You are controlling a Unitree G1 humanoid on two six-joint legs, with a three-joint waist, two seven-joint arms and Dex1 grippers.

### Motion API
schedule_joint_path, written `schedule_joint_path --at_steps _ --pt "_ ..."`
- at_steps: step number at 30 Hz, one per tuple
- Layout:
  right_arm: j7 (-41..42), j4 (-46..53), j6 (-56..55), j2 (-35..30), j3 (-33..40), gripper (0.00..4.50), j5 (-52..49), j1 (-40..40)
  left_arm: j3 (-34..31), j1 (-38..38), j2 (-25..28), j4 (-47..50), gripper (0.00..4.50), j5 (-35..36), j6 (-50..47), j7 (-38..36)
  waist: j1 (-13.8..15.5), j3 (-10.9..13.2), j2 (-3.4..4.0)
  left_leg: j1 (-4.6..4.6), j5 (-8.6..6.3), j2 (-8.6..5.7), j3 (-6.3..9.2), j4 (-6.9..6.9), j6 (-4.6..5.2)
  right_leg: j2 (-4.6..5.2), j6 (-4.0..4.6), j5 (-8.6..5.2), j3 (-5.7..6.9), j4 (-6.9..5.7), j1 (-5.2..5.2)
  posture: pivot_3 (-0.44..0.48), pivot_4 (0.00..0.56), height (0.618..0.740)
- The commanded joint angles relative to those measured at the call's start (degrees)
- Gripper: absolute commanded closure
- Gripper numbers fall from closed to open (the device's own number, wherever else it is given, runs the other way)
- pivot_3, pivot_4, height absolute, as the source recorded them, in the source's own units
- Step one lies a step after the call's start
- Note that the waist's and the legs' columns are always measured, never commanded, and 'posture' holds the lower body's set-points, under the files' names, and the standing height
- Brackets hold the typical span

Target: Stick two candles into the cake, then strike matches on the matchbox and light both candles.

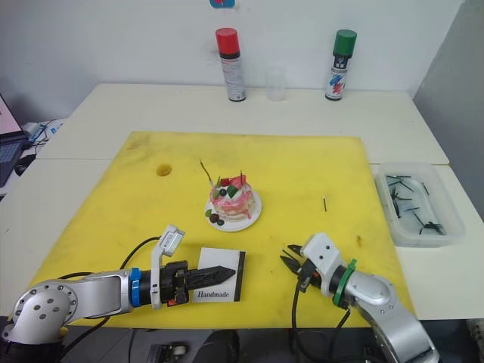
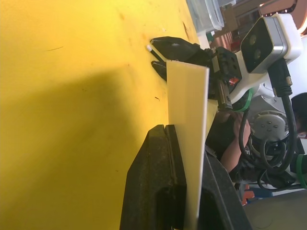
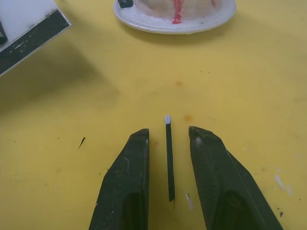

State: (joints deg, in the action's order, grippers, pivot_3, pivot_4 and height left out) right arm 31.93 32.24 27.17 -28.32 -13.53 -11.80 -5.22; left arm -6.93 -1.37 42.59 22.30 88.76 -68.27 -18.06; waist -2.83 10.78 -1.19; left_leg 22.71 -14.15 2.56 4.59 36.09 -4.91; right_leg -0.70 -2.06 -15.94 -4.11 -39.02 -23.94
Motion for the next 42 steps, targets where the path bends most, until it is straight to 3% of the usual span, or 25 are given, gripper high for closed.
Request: schedule_joint_path --at_steps 1,4,6,7,14,20,27,34,42 --pt "-0.47 0.51 0.38 0.4 -0.38 3.18 0.07 -1.32 -0.24 0.01 0.5 0.97 4.5 1.24 0.32 0.07 0.0 -0.01 -0.01 0.0 0.0 0.0 0.0 0.0 0.0 0.0 0.0 0.0 0.0 0.0 0.01 0.0 0.15 0.74" --pt "-1.03 0.62 1.0 0.78 -0.14 3.79 -0.3 -1.62 -0.24 0.09 0.49 0.94 4.5 1.11 0.35 -0.06 0.0 -0.02 -0.02 -0.05 0.0 0.0 0.0 0.0 0.0 0.0 0.0 0.0 0.0 0.0 0.08 0.0 0.15 0.74" --pt "-1.22 0.6 1.39 1.04 -0.08 4.43 -0.54 -1.53 -0.3 0.08 0.52 0.95 4.5 0.77 0.4 -0.6 0.0 -0.02 -0.02 -0.17 0.0 0.0 0.01 0.0 0.0 0.0 0.01 0.0 0.0 0.02 0.2 0.0 0.15 0.74" --pt "-1.24 0.62 1.48 1.1 -0.05 4.48 -0.57 -1.47 -0.4 0.1 0.53 0.95 4.5 0.55 0.49 -0.89 0.0 -0.02 -0.02 -0.25 0.0 0.0 0.0 0.0 0.0 0.0 0.01 -0.01 0.0 0.02 0.27 0.0 0.15 0.74" --pt "-0.18 3.48 3.04 0.66 1.98 4.48 -2.6 0.37 -1.69 -1.91 1.1 0.22 4.5 -2.97 1.76 -6.94 0.0 -0.02 -0.02 -0.65 0.0 0.0 0.0 0.0 0.0 0.0 0.1 -0.06 0.0 0.02 0.62 0.0 0.15 0.74" --pt "8.06 10.51 6.09 -4.72 2.97 4.48 -8.89 12.58 -1.02 -6.76 0.49 -4.11 4.5 -4.78 1.83 -10.89 -0.2 0.0 -0.01 -0.69 0.0 0.0 0.0 0.01 0.0 -0.03 0.03 -0.02 -0.01 0.02 0.63 0.0 0.15 0.74" --pt "18.54 9.13 4.55 -10.16 -2.96 4.48 -9.1 22.96 0.5 -12.32 -1.08 -8.53 4.5 -9.22 1.43 -14.37 -0.02 0.0 -0.03 -0.61 -0.01 0.01 0.04 -0.02 0.01 -0.04 0.06 -0.04 0.04 0.1 0.67 0.0 0.15 0.74" --pt "19.25 4.59 2.27 -8.81 -9.24 4.48 -3.12 27.67 0.85 -13.35 -2.27 -8.85 4.5 -11.54 0.57 -16.25 -0.03 0.0 -0.03 -0.61 -0.01 0.01 0.03 -0.02 0.01 -0.03 0.06 -0.04 0.03 0.08 0.64 0.0 0.15 0.74" --pt "18.66 1.06 0.75 -7.3 -11.22 4.48 1.31 28.72 -0.11 -12.78 -2.83 -8.07 4.5 -12.37 0.22 -16.9 -0.05 0.0 -0.03 -0.62 0.0 0.02 0.03 0.0 0.01 -0.03 0.06 -0.04 0.03 0.06 0.64 0.0 0.15 0.74"
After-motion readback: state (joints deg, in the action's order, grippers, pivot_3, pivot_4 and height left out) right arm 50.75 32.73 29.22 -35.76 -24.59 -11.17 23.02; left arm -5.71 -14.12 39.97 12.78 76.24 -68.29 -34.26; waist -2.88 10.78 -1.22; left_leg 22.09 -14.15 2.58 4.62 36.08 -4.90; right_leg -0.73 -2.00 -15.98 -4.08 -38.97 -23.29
